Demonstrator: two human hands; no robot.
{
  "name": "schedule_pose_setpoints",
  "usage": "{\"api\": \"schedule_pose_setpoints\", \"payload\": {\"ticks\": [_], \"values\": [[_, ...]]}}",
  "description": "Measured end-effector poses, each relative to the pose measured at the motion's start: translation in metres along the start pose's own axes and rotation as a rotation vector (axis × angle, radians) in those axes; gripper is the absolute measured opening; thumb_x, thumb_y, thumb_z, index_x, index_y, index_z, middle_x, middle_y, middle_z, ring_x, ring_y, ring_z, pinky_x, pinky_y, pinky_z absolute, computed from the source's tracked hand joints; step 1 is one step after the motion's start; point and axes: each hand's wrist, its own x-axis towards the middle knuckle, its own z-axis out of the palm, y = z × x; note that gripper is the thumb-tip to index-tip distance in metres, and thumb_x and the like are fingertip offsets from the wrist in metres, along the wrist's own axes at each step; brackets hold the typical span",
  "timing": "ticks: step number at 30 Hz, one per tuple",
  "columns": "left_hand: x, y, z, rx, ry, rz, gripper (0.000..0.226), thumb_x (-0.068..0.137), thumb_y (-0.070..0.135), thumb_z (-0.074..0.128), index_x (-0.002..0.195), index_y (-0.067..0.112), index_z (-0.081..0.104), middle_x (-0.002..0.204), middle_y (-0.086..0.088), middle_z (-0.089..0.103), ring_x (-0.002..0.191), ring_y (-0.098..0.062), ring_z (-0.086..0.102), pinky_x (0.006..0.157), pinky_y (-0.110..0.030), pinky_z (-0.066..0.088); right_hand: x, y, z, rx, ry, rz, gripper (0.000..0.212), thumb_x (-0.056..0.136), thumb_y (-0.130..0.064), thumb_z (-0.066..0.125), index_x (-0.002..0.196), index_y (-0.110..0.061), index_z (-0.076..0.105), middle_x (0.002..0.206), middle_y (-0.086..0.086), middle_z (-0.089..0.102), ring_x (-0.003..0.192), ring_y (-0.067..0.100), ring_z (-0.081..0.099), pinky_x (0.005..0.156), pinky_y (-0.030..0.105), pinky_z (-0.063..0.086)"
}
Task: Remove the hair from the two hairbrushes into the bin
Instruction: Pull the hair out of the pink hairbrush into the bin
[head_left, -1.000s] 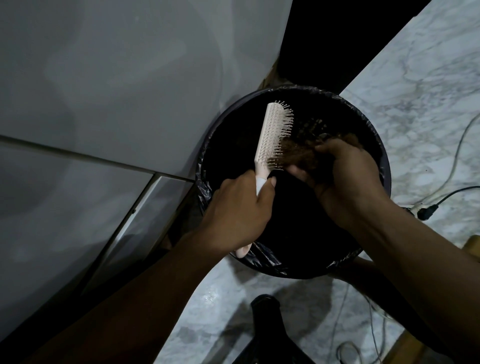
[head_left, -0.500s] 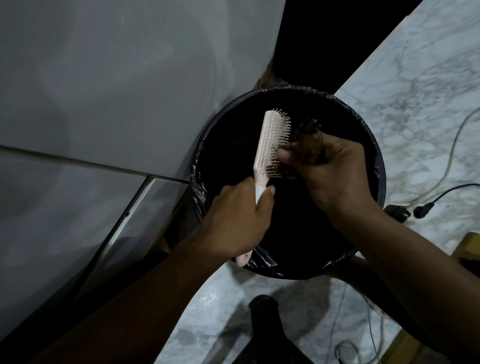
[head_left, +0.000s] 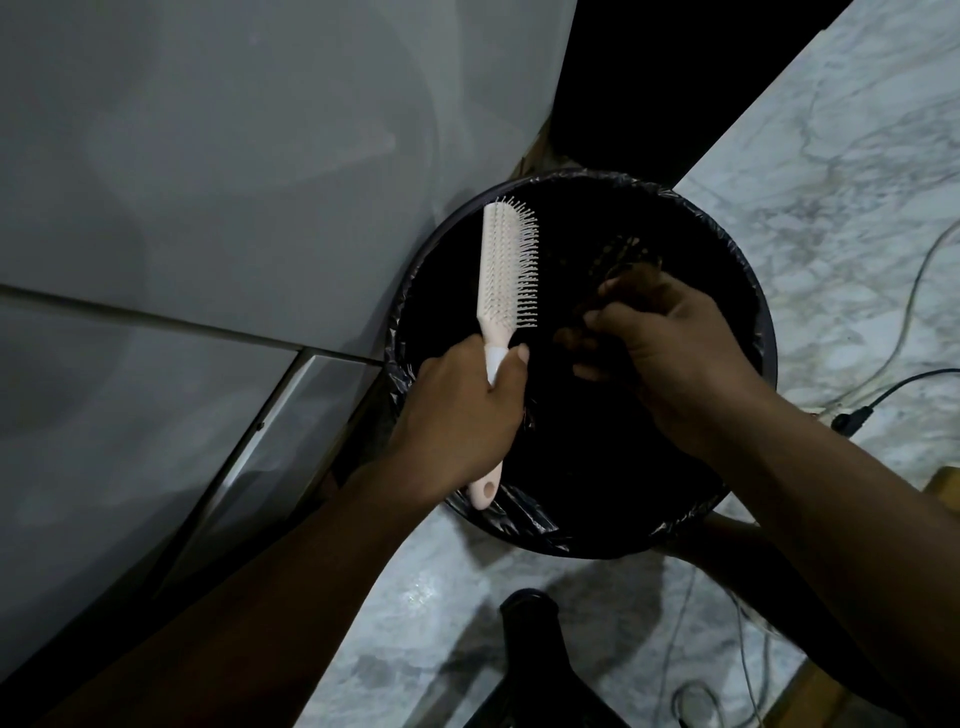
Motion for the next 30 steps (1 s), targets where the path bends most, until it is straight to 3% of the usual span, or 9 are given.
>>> {"api": "schedule_pose_setpoints", "payload": {"ticks": [8,12,14,17,20,22,24,26,30], "values": [[-0.001,-0.003,0.000,0.058,-0.021,0.034,0.036,0.099,0.048,0.048,0.072,0.025,0.046,0.062,0.006,0.059,0.060,-0.011,0.061,0.054,-0.028,0.037,0.001,0.006,-0.004,-0.374,0.024,0.050,0.028,0.081,-0.014,0.079,0.106,-0.009,0.065,0.093,0.013,0.072,0.085,0.033,0.073,0.079,0.043,0.061],[-0.002,-0.006,0.000,0.089,-0.049,0.067,0.034,0.098,0.052,0.046,0.080,0.024,0.051,0.069,0.004,0.063,0.066,-0.019,0.065,0.061,-0.035,0.049,0.000,0.004,-0.003,-0.509,0.087,0.054,0.047,0.061,-0.047,0.076,0.105,-0.036,0.065,0.120,0.002,0.067,0.114,0.027,0.064,0.097,0.047,0.054],[-0.004,-0.006,0.000,0.102,-0.049,0.092,0.033,0.098,0.053,0.045,0.081,0.025,0.050,0.070,0.004,0.063,0.067,-0.021,0.065,0.063,-0.037,0.051,-0.001,0.000,-0.003,-0.442,0.088,-0.030,0.041,0.073,-0.038,0.067,0.113,-0.044,0.065,0.125,-0.003,0.064,0.116,0.019,0.061,0.098,0.040,0.053],[-0.008,-0.002,0.000,0.136,-0.079,0.142,0.033,0.098,0.055,0.044,0.083,0.026,0.049,0.072,0.004,0.063,0.068,-0.022,0.066,0.066,-0.040,0.054,0.000,-0.003,-0.005,-0.219,0.000,-0.057,0.050,0.089,-0.020,0.050,0.136,-0.035,0.058,0.129,-0.008,0.063,0.113,0.011,0.062,0.094,0.031,0.052],[-0.012,0.001,0.003,0.181,-0.125,0.177,0.034,0.096,0.058,0.041,0.085,0.026,0.048,0.076,0.001,0.065,0.072,-0.026,0.067,0.071,-0.045,0.055,0.004,-0.001,-0.005,-0.115,-0.079,-0.072,0.038,0.089,-0.021,0.048,0.118,-0.029,0.071,0.118,-0.008,0.074,0.111,0.012,0.068,0.103,0.040,0.050],[-0.013,0.001,0.003,0.189,-0.131,0.187,0.035,0.096,0.058,0.040,0.084,0.026,0.047,0.076,0.000,0.065,0.072,-0.027,0.067,0.071,-0.046,0.055,0.006,0.001,-0.004,-0.077,-0.073,-0.035,0.023,0.096,-0.022,0.052,0.101,-0.018,0.074,0.101,-0.002,0.077,0.098,0.016,0.073,0.096,0.039,0.053],[-0.013,0.001,0.002,0.177,-0.132,0.193,0.034,0.097,0.056,0.042,0.082,0.026,0.046,0.073,0.001,0.064,0.069,-0.025,0.066,0.069,-0.045,0.055,0.006,0.001,-0.006,-0.110,-0.082,-0.030,0.029,0.099,-0.029,0.054,0.080,-0.012,0.069,0.078,0.001,0.071,0.077,0.017,0.070,0.080,0.036,0.053],[-0.012,0.000,0.000,0.175,-0.127,0.191,0.034,0.098,0.055,0.043,0.080,0.026,0.045,0.072,0.001,0.063,0.068,-0.024,0.066,0.068,-0.045,0.055,0.005,0.002,-0.008,-0.197,-0.090,-0.060,0.045,0.100,-0.037,0.054,0.063,-0.013,0.062,0.069,0.004,0.067,0.069,0.016,0.064,0.076,0.034,0.050],[-0.009,-0.001,0.000,0.194,-0.112,0.199,0.036,0.098,0.056,0.042,0.078,0.026,0.042,0.071,0.000,0.062,0.066,-0.026,0.066,0.066,-0.046,0.055,0.003,0.003,-0.006,-0.269,-0.069,-0.104,0.051,0.101,-0.040,0.053,0.086,0.008,0.064,0.066,0.011,0.057,0.059,0.022,0.052,0.063,0.036,0.046]]}}
